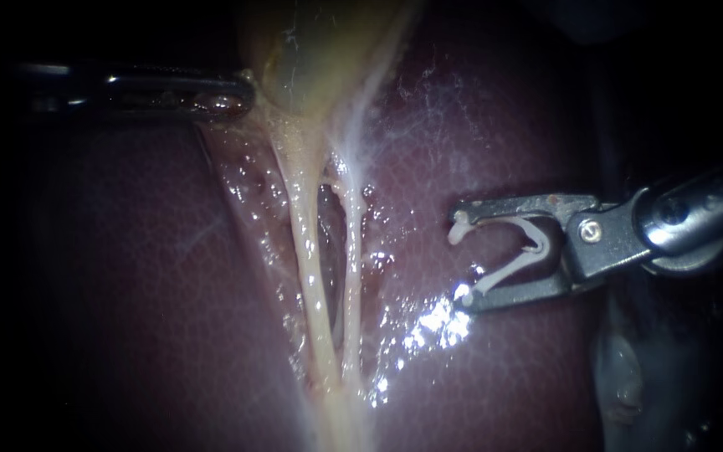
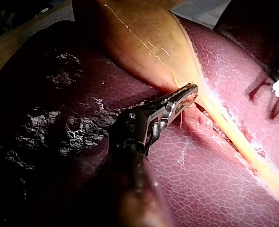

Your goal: Clipping first clip left tube

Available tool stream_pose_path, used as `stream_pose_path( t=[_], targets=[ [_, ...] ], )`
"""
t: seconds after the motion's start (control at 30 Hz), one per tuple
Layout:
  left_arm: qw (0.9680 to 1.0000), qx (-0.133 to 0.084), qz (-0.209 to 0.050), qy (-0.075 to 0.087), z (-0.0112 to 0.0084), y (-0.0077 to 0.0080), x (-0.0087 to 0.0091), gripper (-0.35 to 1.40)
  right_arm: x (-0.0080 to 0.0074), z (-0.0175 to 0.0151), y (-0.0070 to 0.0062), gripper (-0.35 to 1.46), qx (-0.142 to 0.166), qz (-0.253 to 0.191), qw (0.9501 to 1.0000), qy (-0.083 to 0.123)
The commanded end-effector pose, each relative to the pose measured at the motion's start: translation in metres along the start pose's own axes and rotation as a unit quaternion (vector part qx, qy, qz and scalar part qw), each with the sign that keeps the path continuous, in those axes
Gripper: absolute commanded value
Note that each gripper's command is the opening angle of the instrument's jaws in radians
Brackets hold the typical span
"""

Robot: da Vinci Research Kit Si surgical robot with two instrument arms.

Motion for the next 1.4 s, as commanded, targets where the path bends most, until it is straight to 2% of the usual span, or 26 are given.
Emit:
stream_pose_path(
  t=[0.03,0.53,0.9,1.1,1.4],
  targets=[
    [1.0,0.0,0.0,0.0,0.0,0.0,0.0,-0.35,0.0,0.0,0.0,0.48,0.0,0.0,1.0,0.0],
    [1.0,0.0,0.0,0.0,0.0,-0.0001,0.0,-0.35,0.0003,0.0013,0.0001,0.49,0.0,0.001,1.0,0.0],
    [1.0,-0.001,0.0,0.0,0.0001,-0.0001,-0.0001,-0.35,0.0004,0.0031,-0.0003,0.49,0.023,0.044,0.9985,0.022],
    [1.0,-0.001,0.0,0.0,0.0002,-0.0001,-0.0001,-0.35,-0.0003,0.0056,-0.001,0.49,0.042,0.079,0.9956,0.03],
    [1.0,0.0,0.0,0.0,0.0003,-0.0002,-0.0001,-0.35,-0.0013,0.0088,-0.0015,0.49,0.07,0.134,0.987,0.054]
  ],
)
